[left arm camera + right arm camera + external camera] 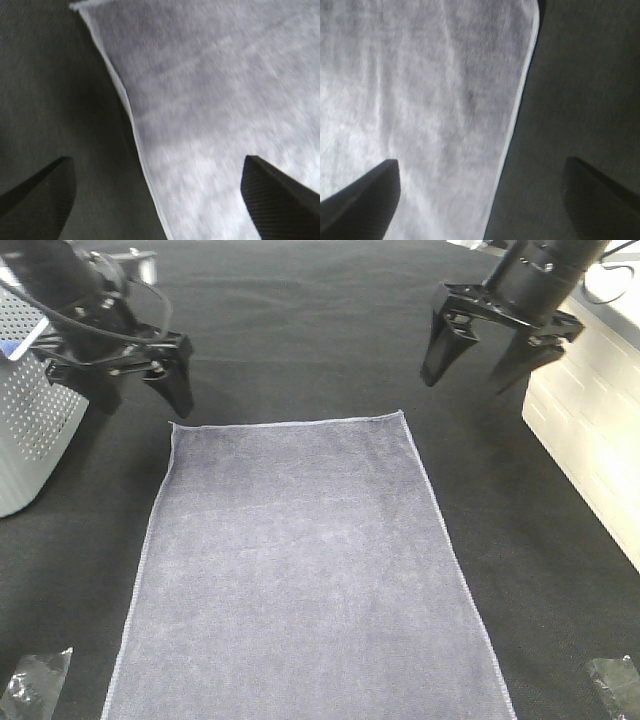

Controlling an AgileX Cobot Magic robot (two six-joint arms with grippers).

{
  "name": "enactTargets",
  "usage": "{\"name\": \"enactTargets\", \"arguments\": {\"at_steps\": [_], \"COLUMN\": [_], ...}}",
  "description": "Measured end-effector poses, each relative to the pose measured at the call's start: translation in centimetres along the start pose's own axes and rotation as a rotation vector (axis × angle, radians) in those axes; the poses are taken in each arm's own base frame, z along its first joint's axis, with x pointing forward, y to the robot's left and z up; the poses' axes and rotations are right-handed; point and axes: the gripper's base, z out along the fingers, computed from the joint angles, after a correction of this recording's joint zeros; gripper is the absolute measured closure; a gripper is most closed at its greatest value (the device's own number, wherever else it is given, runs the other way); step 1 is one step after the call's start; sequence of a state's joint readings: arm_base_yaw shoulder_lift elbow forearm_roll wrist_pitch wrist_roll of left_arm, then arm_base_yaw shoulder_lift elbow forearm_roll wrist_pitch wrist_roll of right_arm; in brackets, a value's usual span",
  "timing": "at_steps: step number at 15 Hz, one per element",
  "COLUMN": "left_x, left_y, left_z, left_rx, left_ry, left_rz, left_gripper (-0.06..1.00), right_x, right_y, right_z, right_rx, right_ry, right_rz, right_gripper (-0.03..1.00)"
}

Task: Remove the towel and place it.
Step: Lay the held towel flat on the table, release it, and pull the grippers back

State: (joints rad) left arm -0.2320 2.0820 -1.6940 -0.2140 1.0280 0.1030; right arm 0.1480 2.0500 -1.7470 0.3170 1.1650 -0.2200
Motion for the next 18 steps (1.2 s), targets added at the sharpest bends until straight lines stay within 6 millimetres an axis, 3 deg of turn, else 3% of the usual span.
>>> {"name": "enactTargets", "arguments": {"at_steps": [5,9,13,18], "left_x": [-3.0,-4.1,-3.8,-3.9], "left_y": [0.9,4.1,6.9,7.2], "left_z": [4.3,5.0,5.9,8.1], "left_rx": [-0.010,-0.013,0.067,0.136], "left_ry": [0.074,0.095,0.103,0.079], "left_rz": [0.024,-0.032,-0.123,-0.126], "left_gripper": [0.11,0.11,0.11,0.11], "right_x": [-3.6,-5.6,-6.2,-6.0], "right_y": [-1.5,-2.5,-2.9,-3.7], "right_z": [3.7,5.9,7.5,10.2], "right_rx": [-0.010,-0.010,-0.023,-0.054], "right_ry": [0.030,0.016,0.024,0.069], "right_rz": [-0.012,-0.018,-0.014,-0.006], "right_gripper": [0.12,0.13,0.13,0.13]}}
